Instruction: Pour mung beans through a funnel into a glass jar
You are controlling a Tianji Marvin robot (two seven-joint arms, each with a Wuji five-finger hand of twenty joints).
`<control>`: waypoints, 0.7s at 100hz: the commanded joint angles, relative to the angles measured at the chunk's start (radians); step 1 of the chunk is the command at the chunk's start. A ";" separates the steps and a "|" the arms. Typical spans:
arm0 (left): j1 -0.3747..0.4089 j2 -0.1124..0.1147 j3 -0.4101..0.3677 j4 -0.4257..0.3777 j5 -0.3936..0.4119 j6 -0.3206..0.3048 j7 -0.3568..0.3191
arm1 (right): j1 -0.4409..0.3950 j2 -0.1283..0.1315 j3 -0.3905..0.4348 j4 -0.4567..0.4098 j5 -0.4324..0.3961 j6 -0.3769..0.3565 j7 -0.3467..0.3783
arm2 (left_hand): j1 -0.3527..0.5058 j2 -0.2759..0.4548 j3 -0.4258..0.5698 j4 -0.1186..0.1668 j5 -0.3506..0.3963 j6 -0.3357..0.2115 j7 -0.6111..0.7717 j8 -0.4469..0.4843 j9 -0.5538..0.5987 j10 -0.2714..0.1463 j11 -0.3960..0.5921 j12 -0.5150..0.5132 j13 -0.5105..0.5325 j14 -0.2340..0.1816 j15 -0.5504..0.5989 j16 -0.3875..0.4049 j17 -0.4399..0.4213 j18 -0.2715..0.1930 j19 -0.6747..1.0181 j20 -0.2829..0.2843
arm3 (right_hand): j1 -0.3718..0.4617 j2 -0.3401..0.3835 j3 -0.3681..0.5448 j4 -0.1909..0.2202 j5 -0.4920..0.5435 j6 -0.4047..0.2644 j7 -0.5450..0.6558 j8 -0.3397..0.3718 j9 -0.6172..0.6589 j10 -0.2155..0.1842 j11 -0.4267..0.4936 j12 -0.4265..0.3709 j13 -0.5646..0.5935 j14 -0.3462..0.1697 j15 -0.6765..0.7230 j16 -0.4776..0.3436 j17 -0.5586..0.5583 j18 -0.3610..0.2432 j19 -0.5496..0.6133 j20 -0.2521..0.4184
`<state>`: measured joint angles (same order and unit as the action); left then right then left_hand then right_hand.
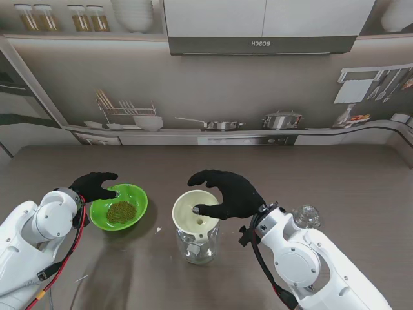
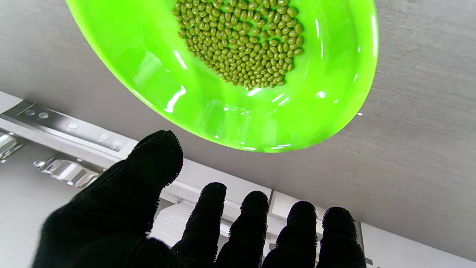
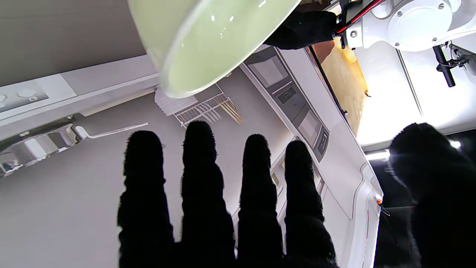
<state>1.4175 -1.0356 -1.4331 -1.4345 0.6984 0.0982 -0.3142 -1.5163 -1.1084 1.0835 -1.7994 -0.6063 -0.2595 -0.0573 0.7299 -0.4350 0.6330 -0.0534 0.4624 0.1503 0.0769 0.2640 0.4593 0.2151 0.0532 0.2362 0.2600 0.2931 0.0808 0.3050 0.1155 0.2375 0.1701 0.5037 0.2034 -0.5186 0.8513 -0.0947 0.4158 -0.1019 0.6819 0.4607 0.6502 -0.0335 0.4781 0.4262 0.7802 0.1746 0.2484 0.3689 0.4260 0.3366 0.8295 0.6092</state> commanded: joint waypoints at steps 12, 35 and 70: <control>-0.026 0.002 0.019 0.038 0.008 0.021 -0.024 | -0.007 -0.002 0.001 -0.003 0.007 0.005 0.021 | -0.033 -0.058 0.039 0.004 -0.033 -0.009 -0.007 0.000 -0.024 -0.013 0.007 0.006 -0.005 0.002 0.016 0.002 0.039 -0.023 0.015 0.000 | -0.034 0.027 -0.004 0.032 0.001 -0.012 -0.007 0.029 0.013 -0.020 -0.010 -0.005 0.020 -0.027 0.002 -0.004 -0.003 -0.020 0.005 -0.013; -0.055 0.000 0.046 0.083 0.018 0.050 -0.009 | -0.010 -0.001 0.003 -0.005 0.015 0.007 0.030 | -0.046 -0.062 0.041 0.001 -0.038 -0.003 -0.005 0.005 -0.025 0.000 0.010 0.013 0.018 0.014 0.040 0.015 0.073 -0.019 0.036 0.008 | -0.034 0.028 -0.001 0.031 0.004 -0.010 -0.004 0.028 0.018 -0.017 -0.010 -0.005 0.027 -0.026 0.005 -0.002 -0.001 -0.020 0.007 -0.014; -0.143 0.001 0.121 0.187 0.000 0.069 -0.021 | -0.011 -0.001 0.006 -0.005 0.019 0.015 0.033 | -0.046 -0.061 0.051 -0.002 -0.010 0.035 0.008 0.018 -0.008 0.016 0.016 0.028 0.058 0.035 0.091 0.045 0.134 -0.007 0.086 0.039 | -0.036 0.031 0.006 0.031 0.009 -0.009 -0.001 0.028 0.025 -0.013 -0.010 -0.005 0.032 -0.028 0.007 0.000 0.001 -0.018 0.010 -0.015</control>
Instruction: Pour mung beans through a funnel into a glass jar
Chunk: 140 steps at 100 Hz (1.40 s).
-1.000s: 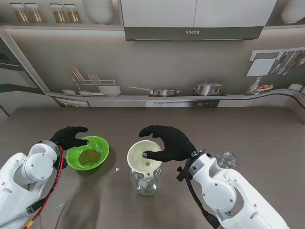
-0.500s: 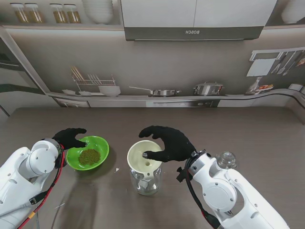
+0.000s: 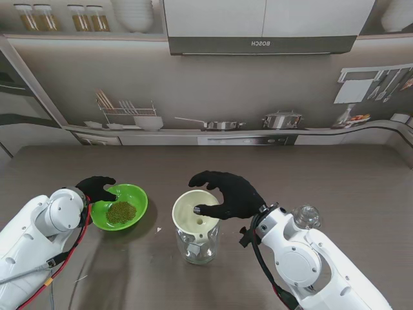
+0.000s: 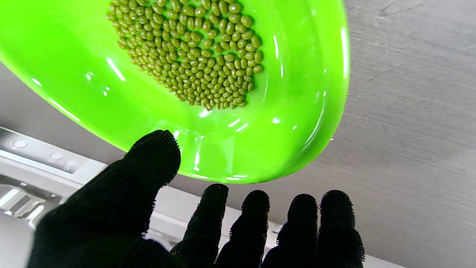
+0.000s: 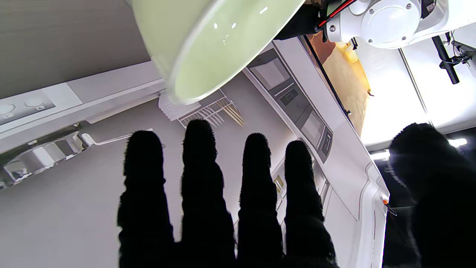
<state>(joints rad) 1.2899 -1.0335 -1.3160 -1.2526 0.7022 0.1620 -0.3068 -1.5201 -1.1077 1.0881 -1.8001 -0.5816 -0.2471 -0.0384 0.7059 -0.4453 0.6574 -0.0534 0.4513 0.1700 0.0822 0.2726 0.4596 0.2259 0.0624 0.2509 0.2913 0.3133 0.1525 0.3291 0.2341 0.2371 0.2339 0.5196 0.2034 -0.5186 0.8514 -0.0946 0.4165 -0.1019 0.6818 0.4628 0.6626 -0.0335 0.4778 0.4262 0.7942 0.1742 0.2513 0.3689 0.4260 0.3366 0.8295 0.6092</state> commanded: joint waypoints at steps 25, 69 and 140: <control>-0.063 -0.006 0.054 0.060 -0.024 0.012 -0.014 | -0.006 -0.002 0.010 0.004 0.007 0.009 0.020 | -0.025 -0.055 0.045 -0.005 0.021 0.051 0.005 0.019 0.026 0.023 0.019 0.044 0.066 0.037 0.079 0.077 -0.060 -0.012 0.310 0.101 | -0.034 0.031 0.013 0.031 0.014 -0.006 0.001 0.025 0.019 -0.009 -0.009 -0.005 0.020 -0.024 0.005 0.000 0.001 -0.016 0.011 -0.015; -0.088 -0.006 0.082 0.097 -0.022 0.029 -0.008 | -0.004 -0.002 0.006 0.009 0.017 0.008 0.025 | -0.028 -0.058 0.059 -0.007 0.022 0.089 0.000 0.014 0.035 0.036 0.020 0.056 0.074 0.046 0.108 0.097 -0.118 -0.011 0.550 0.011 | -0.037 0.033 0.020 0.029 0.018 -0.005 0.004 0.023 0.026 -0.007 -0.009 -0.005 0.024 -0.026 0.006 0.001 0.001 -0.016 0.013 -0.015; -0.144 -0.021 0.166 0.198 -0.065 0.046 0.039 | 0.001 -0.004 0.002 0.017 0.025 0.019 0.019 | -0.009 -0.118 0.182 -0.028 0.240 0.161 0.120 0.110 0.264 0.131 0.214 0.358 0.344 0.008 0.749 0.515 0.116 0.016 1.073 0.243 | -0.039 0.040 0.030 0.030 0.028 -0.002 0.008 0.021 0.034 -0.003 -0.011 -0.004 0.029 -0.025 0.007 0.002 0.003 -0.017 0.016 -0.016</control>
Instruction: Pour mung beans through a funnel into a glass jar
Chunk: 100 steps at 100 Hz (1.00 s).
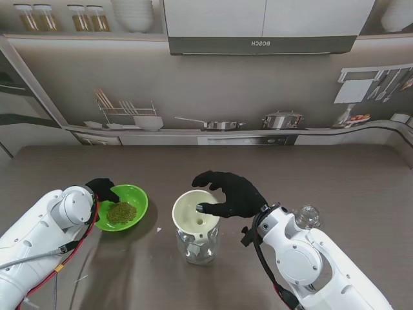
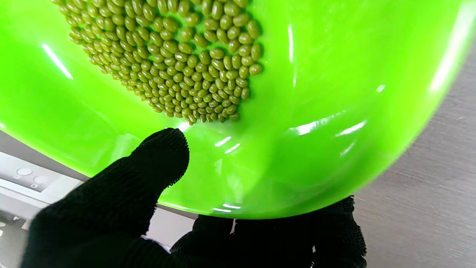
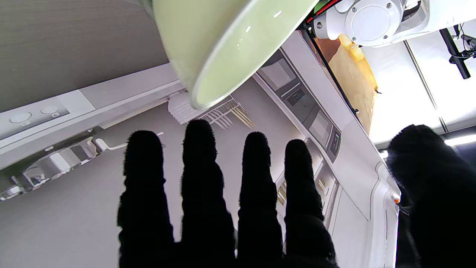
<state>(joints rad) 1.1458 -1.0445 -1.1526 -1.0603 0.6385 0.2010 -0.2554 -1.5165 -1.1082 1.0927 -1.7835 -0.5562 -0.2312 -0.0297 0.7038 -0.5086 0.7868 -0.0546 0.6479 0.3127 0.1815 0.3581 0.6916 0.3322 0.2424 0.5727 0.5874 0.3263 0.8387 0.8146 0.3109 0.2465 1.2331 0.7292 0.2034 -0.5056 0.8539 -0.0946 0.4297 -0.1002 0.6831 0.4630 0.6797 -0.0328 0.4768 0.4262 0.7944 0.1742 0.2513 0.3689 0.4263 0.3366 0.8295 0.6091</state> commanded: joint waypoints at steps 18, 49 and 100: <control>-0.006 -0.010 0.026 0.018 0.012 0.034 -0.003 | -0.002 -0.005 -0.003 0.004 -0.002 0.004 0.006 | 0.012 -0.072 0.098 -0.034 0.148 -0.013 0.149 0.134 0.108 0.004 0.219 0.250 0.146 -0.036 0.179 0.065 0.129 0.014 0.177 0.047 | -0.040 0.028 0.033 0.030 0.018 -0.002 0.008 0.021 0.020 -0.001 -0.009 -0.004 0.031 -0.023 0.008 0.003 0.003 -0.018 0.017 -0.016; -0.021 -0.009 0.071 0.040 0.041 0.063 0.008 | 0.000 -0.006 -0.005 0.008 0.000 0.005 0.004 | 0.186 -0.158 0.005 -0.121 0.171 -0.104 0.551 0.256 0.322 -0.088 0.353 0.688 0.336 -0.078 0.328 0.062 0.272 0.045 0.303 0.019 | -0.040 0.030 0.038 0.030 0.028 0.000 0.012 0.021 0.024 0.000 -0.009 -0.004 0.034 -0.025 0.009 0.003 0.004 -0.019 0.020 -0.016; 0.025 -0.027 0.034 0.014 -0.047 0.115 0.028 | 0.002 -0.008 -0.012 0.014 0.003 0.002 -0.004 | 0.300 0.034 -0.061 -0.140 0.156 -0.131 0.799 0.325 0.273 -0.079 0.639 0.930 0.436 -0.167 0.619 0.116 0.358 0.018 0.459 0.056 | -0.043 0.040 0.051 0.030 0.039 0.003 0.017 0.018 0.029 -0.002 -0.008 -0.004 0.040 -0.025 0.011 0.004 0.009 -0.020 0.024 -0.017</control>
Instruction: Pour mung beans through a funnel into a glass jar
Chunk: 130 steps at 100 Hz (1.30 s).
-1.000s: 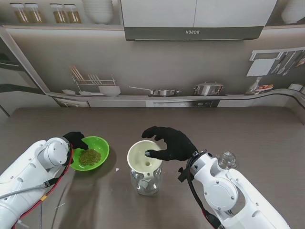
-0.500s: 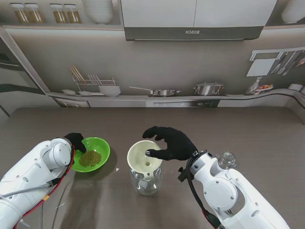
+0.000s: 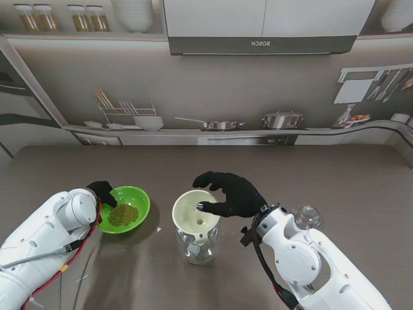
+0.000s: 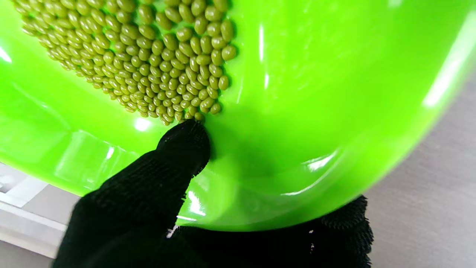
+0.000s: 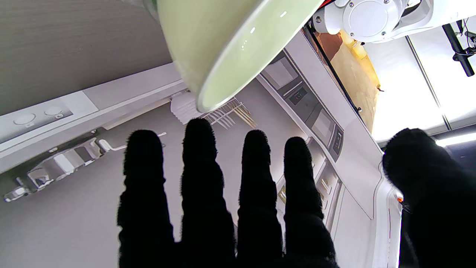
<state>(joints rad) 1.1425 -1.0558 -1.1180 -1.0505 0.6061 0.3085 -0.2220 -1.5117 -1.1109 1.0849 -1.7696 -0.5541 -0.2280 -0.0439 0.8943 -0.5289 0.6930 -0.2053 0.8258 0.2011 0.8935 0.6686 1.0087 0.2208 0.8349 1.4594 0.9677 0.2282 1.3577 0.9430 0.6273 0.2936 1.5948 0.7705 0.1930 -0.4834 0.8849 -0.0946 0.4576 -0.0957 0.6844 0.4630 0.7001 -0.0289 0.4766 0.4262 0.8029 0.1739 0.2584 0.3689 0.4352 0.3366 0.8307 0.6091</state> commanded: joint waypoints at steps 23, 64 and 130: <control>0.071 -0.042 -0.064 -0.022 -0.093 0.024 0.067 | -0.001 -0.006 -0.008 0.005 0.004 0.003 0.006 | 0.121 -0.036 0.211 -0.029 -0.024 0.035 0.192 -0.053 0.012 0.071 -0.204 -0.024 0.226 -0.109 -0.079 -0.131 0.261 -0.053 0.118 -0.101 | -0.035 0.026 0.030 0.031 0.019 0.000 0.019 0.018 0.014 0.000 -0.007 -0.004 0.035 -0.024 0.006 0.004 0.002 -0.021 0.026 -0.018; 0.115 -0.051 -0.121 -0.047 -0.104 -0.019 0.119 | 0.003 -0.008 -0.009 0.010 0.009 0.010 0.005 | 0.120 -0.074 0.236 -0.015 0.049 -0.050 0.187 -0.106 0.179 0.026 -0.408 -0.188 0.300 -0.111 -0.258 -0.175 0.368 -0.082 -0.091 -0.087 | -0.037 0.030 0.040 0.030 0.020 0.002 0.020 0.016 0.019 0.002 -0.005 -0.005 0.040 -0.023 0.008 0.005 0.005 -0.021 0.030 -0.021; 0.150 -0.067 -0.185 -0.122 -0.174 -0.038 0.151 | 0.003 -0.009 -0.016 0.010 -0.002 -0.002 -0.009 | 0.120 -0.077 0.239 -0.012 0.061 -0.074 0.215 -0.123 0.202 0.007 -0.407 -0.205 0.302 -0.104 -0.284 -0.212 0.378 -0.069 -0.143 -0.066 | -0.039 0.029 0.040 0.030 0.015 0.000 0.018 0.014 0.016 -0.002 -0.007 -0.006 0.037 -0.024 0.006 0.004 -0.002 -0.020 0.027 -0.025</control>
<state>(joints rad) 1.2945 -1.1133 -1.2980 -1.1583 0.4447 0.2731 -0.0581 -1.5052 -1.1158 1.0726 -1.7574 -0.5541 -0.2255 -0.0650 0.9085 -0.5792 0.8325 -0.2456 0.8274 0.2497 1.0170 0.5262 1.1549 0.2472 0.4235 1.2611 1.2458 0.1382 1.0741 0.7417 0.9575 0.2418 1.4650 0.6885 0.1925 -0.4810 0.8953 -0.0946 0.4676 -0.0909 0.7003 0.4630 0.7127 -0.0263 0.4766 0.4262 0.8243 0.1736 0.2652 0.3689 0.4382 0.3365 0.8330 0.5974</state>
